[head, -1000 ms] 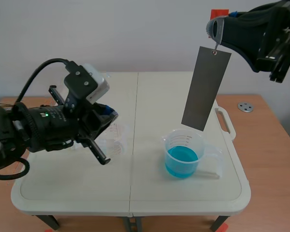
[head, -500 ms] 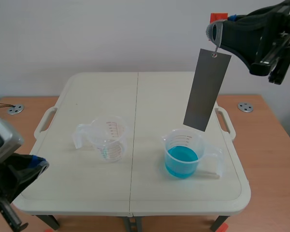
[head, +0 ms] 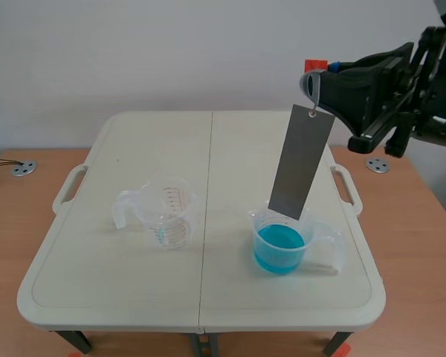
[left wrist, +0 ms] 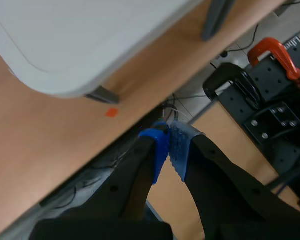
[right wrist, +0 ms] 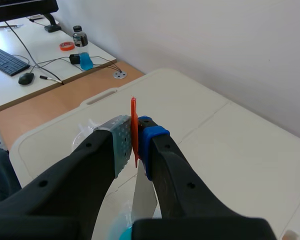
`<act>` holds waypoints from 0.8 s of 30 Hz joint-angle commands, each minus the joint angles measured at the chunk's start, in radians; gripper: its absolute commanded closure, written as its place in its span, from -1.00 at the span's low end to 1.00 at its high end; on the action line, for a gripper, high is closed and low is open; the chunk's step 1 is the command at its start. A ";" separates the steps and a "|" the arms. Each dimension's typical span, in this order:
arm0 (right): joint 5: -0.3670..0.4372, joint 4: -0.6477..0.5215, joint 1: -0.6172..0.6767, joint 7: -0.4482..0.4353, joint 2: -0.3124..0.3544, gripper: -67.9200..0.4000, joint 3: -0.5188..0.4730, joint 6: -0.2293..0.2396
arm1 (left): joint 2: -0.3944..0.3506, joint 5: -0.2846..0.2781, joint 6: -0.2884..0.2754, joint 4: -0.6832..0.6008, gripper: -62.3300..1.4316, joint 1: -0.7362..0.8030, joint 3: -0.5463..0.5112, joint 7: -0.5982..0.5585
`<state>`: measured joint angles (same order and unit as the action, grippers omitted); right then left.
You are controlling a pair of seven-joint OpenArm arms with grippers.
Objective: Hold the metal plate by the orange handle, dip it into the blue solution, take it out and point at it, then put the plate back in the beaker on the left.
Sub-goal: 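Lower the plate into the blue solution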
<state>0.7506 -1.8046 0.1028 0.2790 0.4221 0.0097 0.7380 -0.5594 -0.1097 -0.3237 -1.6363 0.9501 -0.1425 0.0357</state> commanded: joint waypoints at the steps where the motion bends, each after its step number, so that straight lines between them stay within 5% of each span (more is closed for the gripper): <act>1: -0.005 0.003 -0.014 -0.020 -0.018 0.96 -0.008 0.008 | 0.002 -0.006 0.000 -0.015 0.83 0.024 -0.005 -0.020; 24: -0.256 0.213 -0.020 -0.166 -0.107 0.96 0.073 0.008 | 0.002 -0.006 -0.004 -0.012 0.83 0.100 -0.005 -0.016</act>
<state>0.4801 -1.5822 0.0978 0.1349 0.3065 0.0750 0.7376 -0.5594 -0.1097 -0.3252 -1.6363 1.0496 -0.1448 0.0296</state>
